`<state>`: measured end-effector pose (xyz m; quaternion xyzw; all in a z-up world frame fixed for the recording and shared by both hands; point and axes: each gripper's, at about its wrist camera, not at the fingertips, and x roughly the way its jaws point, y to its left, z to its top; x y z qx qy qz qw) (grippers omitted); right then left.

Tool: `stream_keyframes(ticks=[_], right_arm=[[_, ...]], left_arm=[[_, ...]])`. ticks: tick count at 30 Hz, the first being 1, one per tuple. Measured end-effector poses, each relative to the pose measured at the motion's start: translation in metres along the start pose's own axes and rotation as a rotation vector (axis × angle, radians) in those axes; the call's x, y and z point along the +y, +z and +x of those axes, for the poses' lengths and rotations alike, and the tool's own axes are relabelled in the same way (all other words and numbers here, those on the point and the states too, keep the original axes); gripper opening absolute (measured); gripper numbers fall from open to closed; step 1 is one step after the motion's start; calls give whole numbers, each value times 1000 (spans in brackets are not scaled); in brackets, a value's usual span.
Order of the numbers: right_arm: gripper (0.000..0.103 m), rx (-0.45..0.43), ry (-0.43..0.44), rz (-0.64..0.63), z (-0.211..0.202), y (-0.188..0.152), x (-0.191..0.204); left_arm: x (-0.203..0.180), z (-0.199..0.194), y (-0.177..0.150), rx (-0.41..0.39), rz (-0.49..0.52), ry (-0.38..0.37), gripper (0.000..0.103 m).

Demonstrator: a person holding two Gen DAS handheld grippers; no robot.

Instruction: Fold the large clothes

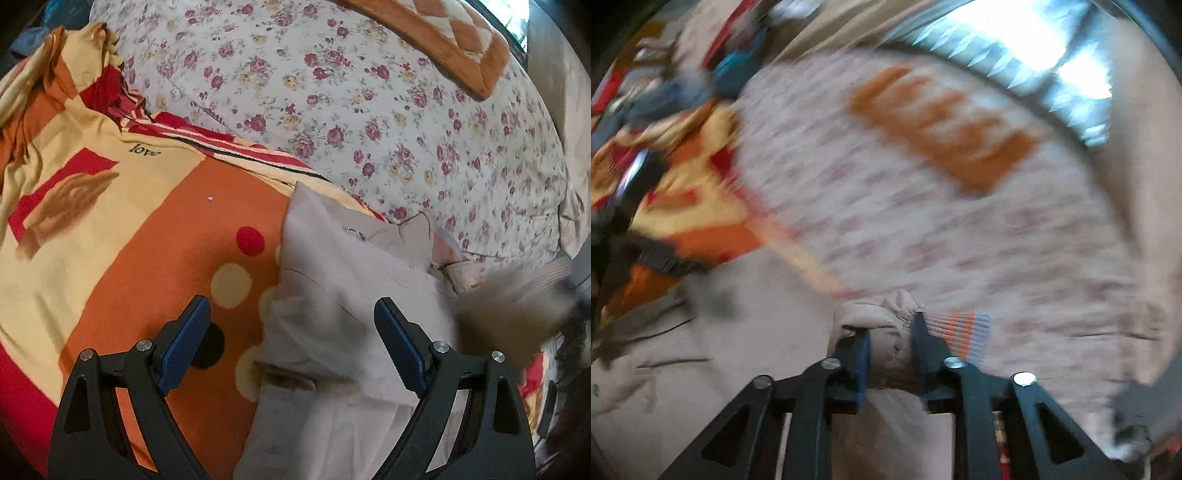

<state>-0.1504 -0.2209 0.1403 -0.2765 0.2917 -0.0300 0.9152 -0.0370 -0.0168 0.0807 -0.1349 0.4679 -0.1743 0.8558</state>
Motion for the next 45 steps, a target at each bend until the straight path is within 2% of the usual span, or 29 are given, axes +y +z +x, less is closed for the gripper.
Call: stream_keyframes(ticks=[1,2,3,4,5,8,10,12,15,19,21,24,26,28,31,32,33,34,35,36,40,45], right_arm=[[57,51,36,-12,19,0,17],[60,80,68,-15,32,-2,30],[60,80,81,-4,37,-6,35],[65,73,94,15,36,-9,35],[75,60,100,43,31,-13,29],[93,-5,89,180,2,-23,-3],[98,-19,103,304,-11,-35,-26],[98,0,132,444,-17,-58,-43],[98,79,208,622,-7,-96,-55],[98,114,248,750,-6,-130,-50],[98,120,242,758,-13,-143,-48],[98,105,176,725,-31,-162,-48],[98,96,130,709,-42,-174,-53],[98,98,97,711,-49,-185,-60],[98,122,32,724,-56,-203,-76],[98,136,20,729,-56,-206,-80],[98,160,5,737,-53,-210,-85],[98,187,-7,751,-49,-216,-90],[98,193,-2,761,-46,-219,-93],[98,201,10,775,-41,-223,-95],[98,274,29,794,-15,-226,-99],[98,261,19,781,-11,-216,-98]], left_arm=[[0,1,1,8,-2,-12,90],[-1,2,1,16,1,-28,90],[-1,3,1,21,3,-37,90],[-3,3,1,28,7,-45,90],[-4,4,1,34,9,-51,90],[-8,5,0,50,11,-73,90],[-12,4,-3,60,14,-111,90],[-15,4,-6,80,3,-179,90],[-21,4,-9,104,-5,-243,90],[-21,0,-13,111,-32,-322,90],[-21,-4,-13,97,-45,-363,90],[-24,-12,-12,32,-35,-358,91],[-31,-11,-16,12,3,-309,95],[-38,-4,-22,18,25,-267,98],[-53,15,-32,85,75,-243,98],[-58,17,-35,85,94,-239,94],[-67,17,-36,82,126,-237,77],[-73,17,-35,91,154,-236,65],[-81,16,-33,104,188,-226,42],[-90,13,-28,98,224,-198,27],[-112,-11,-1,39,257,-234,22],[-119,-45,41,-62,237,-225,21]])
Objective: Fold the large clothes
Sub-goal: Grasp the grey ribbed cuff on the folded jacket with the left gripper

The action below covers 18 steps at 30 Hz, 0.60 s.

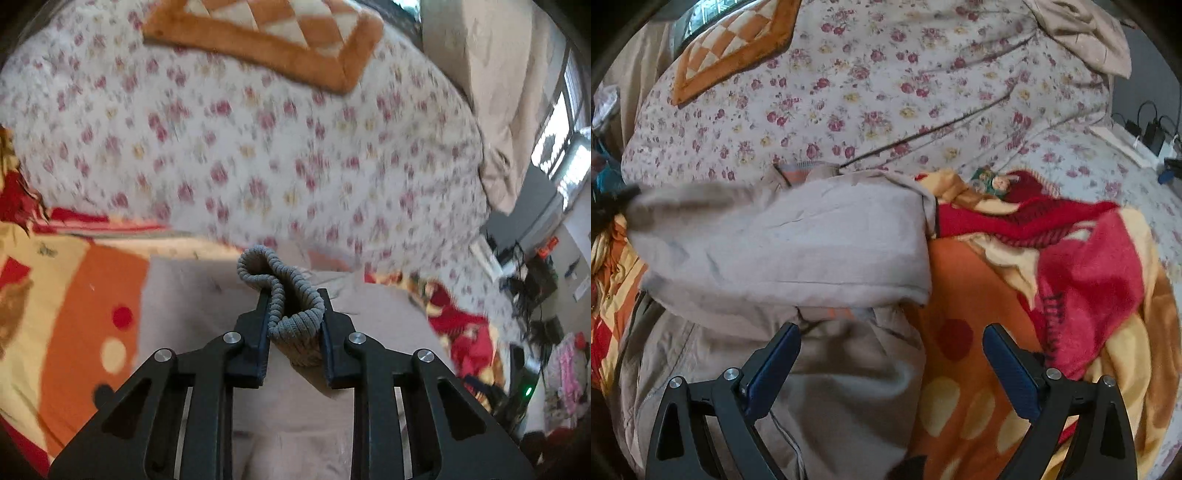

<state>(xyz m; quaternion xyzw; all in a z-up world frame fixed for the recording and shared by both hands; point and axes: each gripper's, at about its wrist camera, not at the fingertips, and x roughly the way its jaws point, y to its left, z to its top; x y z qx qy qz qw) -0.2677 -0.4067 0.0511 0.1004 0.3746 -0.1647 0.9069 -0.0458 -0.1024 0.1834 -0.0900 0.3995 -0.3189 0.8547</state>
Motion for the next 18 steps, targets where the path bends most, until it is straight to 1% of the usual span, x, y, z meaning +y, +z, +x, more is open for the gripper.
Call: stream_keyframes(ticks=[3,5,9,10,11,12,13,14,15,16,17,18], right_arm=[[98,-12,-8,-7,3,7,5],[98,-4,-7,-9,12,12,10],[96,0,-66,17,37,22,12],[78,1,-77,30,41,24,9],[47,2,-96,58,42,26,1],[39,16,-129,89,41,26,-9],[38,24,-145,110,38,25,-16],[38,27,-139,127,32,22,-22],[38,38,-140,123,29,18,-25],[38,64,-155,104,30,14,-25],[38,97,-179,79,30,9,-24],[38,108,-162,75,27,6,-24]], left_arm=[[11,-11,11,-16,-40,0,21],[18,-14,12,-15,-62,6,21],[22,-12,5,-9,-57,49,21],[25,-11,2,-9,-54,63,21],[29,-7,-3,-7,-54,86,21],[36,-2,-8,5,-62,100,21],[46,6,-16,30,-78,109,21],[55,15,-23,52,-91,131,16],[68,28,-33,74,-103,209,13],[77,36,-39,88,-114,261,13],[89,45,-45,109,-135,302,13],[102,51,-51,131,-164,319,13]])
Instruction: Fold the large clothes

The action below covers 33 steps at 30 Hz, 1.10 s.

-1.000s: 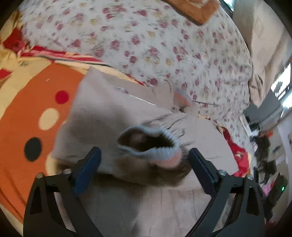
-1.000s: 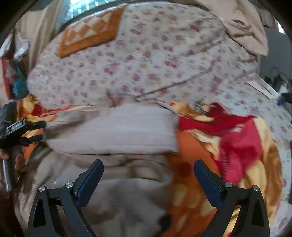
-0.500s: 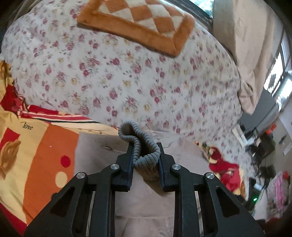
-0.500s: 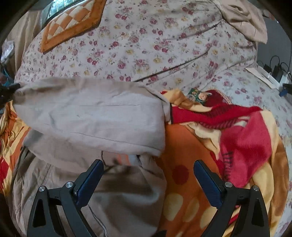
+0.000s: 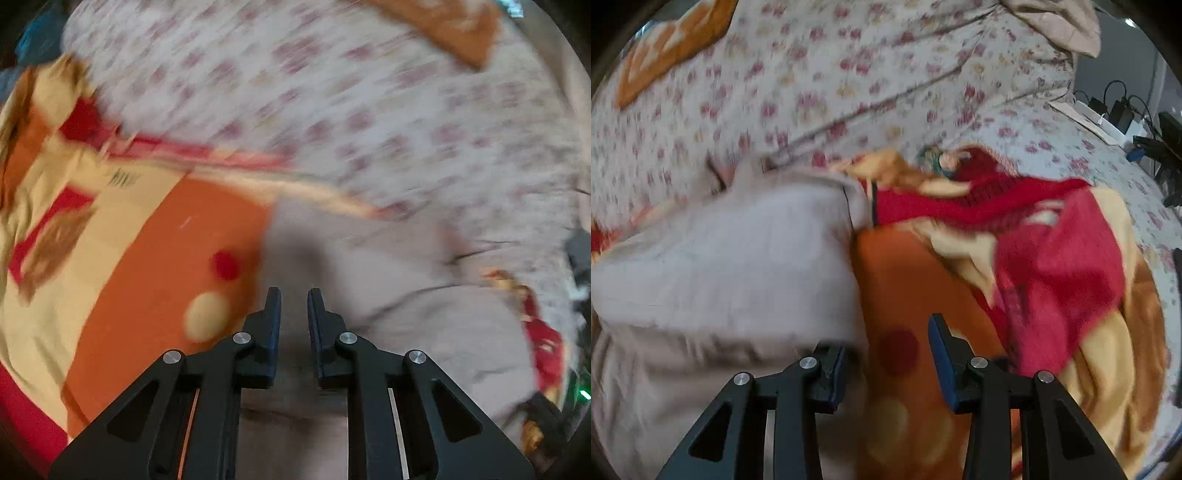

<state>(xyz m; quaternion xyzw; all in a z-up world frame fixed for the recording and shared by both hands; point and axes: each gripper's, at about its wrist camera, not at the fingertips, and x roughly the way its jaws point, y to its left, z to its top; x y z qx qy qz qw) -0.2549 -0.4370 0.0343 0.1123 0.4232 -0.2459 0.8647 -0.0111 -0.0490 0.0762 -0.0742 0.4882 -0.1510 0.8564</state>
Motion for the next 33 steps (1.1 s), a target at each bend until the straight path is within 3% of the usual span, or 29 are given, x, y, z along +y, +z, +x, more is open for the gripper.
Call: stream_keyframes(ticks=[3,5,7,8,9,11,12,15,17,21,23,28,30,33], right_arm=[[47,-2,132,48,-23,-4,-13],[66,-50,146,40,-43,-2,-17],[75,-110,122,23,-59,4,-14],[75,-120,122,16,-62,7,-12],[75,-122,130,8,-63,10,-8],[75,-120,164,-5,-62,15,4],[75,-119,178,-12,-60,15,9],[75,-107,200,-38,-54,10,25],[75,-96,205,-47,-50,7,30],[75,-93,192,-37,-48,5,21],[75,-104,166,-9,-46,10,9],[75,-104,115,120,-24,39,-21],[75,-72,160,151,-10,50,-22],[75,-11,301,197,12,64,-13]], left_arm=[[21,0,-4,19,-65,-46,13],[22,-15,-3,-7,-76,-110,18],[17,-28,-2,-9,-88,-187,54],[14,-34,-3,-10,-99,-226,82],[12,-40,-7,-20,-113,-271,92],[1,-48,-15,-26,-87,-327,92],[-6,-47,-15,-18,-57,-319,92],[-31,-30,-23,20,44,-227,92],[-44,-8,-31,91,92,-192,92],[-63,11,-41,137,136,-145,44],[-63,1,-32,119,117,-193,29],[-37,-32,-3,11,54,-160,27],[-26,-27,-3,22,49,-146,27],[-13,-6,-11,68,18,-120,27]])
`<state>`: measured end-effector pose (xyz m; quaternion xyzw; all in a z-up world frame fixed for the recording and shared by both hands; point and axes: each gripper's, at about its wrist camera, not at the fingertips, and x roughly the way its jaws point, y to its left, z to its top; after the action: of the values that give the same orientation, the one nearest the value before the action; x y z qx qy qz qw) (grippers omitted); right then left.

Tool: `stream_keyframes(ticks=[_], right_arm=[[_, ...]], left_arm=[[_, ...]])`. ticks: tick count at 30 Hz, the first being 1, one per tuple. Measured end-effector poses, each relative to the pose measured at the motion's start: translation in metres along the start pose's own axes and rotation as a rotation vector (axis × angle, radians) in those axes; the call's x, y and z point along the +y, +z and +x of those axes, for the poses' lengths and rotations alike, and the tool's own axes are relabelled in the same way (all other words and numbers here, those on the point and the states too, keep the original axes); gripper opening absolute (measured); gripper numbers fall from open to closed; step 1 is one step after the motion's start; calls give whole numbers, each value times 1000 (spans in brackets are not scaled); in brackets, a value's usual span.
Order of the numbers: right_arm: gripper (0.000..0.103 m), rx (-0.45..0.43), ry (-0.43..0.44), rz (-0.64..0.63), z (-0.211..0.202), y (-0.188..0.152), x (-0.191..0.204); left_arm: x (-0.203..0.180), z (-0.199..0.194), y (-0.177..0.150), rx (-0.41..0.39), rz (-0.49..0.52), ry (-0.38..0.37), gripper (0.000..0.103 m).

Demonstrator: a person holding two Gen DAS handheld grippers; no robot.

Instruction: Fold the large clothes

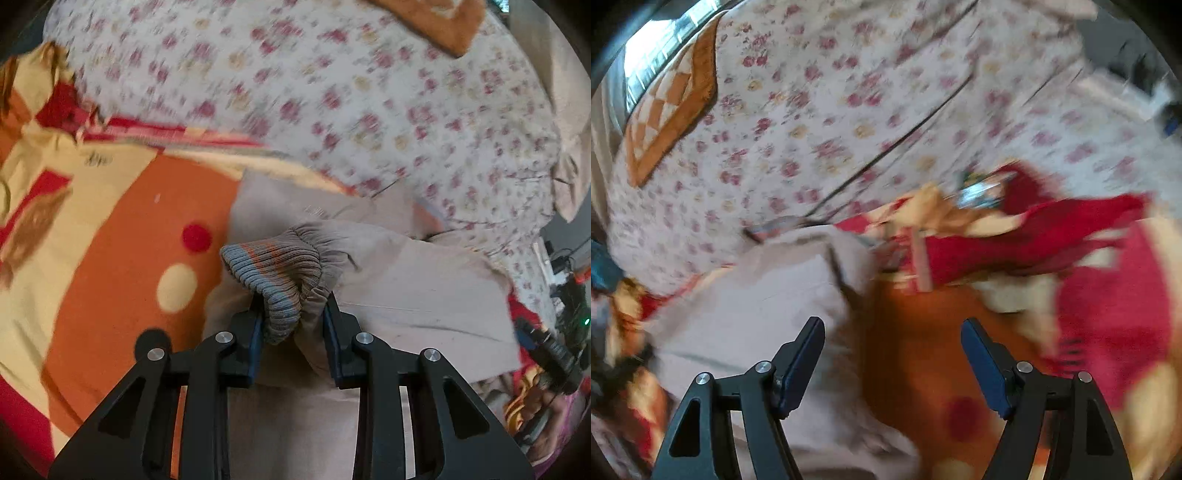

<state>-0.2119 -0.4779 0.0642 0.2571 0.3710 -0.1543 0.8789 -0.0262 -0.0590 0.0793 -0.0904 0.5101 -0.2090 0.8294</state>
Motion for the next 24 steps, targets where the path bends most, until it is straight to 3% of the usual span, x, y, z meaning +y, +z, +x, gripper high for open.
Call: stream_keyframes(ticks=[4,6,7,10,13,15,16,17,19,22,24], right_arm=[[75,116,124,56,42,19,15],[57,198,148,96,71,29,15],[42,215,154,117,82,35,13],[41,137,164,277,87,58,-13],[52,63,159,378,62,63,-35],[56,72,178,272,43,55,-25],[63,80,177,210,35,49,-18],[79,86,184,142,23,38,-12],[92,93,246,54,4,12,-3],[91,146,335,63,7,-16,0],[40,228,359,61,20,-28,3]], left_arm=[[11,17,2,25,-47,-12,27],[14,15,6,21,-46,-22,27],[16,14,8,17,-45,-27,27],[25,17,11,25,-64,-30,27],[35,21,16,39,-112,-50,27],[37,19,19,35,-121,-53,27],[37,17,20,29,-121,-48,27],[38,16,21,24,-123,-44,27],[41,16,21,23,-140,-48,27],[38,20,18,27,-132,-32,27],[29,17,13,32,-98,-39,27]])
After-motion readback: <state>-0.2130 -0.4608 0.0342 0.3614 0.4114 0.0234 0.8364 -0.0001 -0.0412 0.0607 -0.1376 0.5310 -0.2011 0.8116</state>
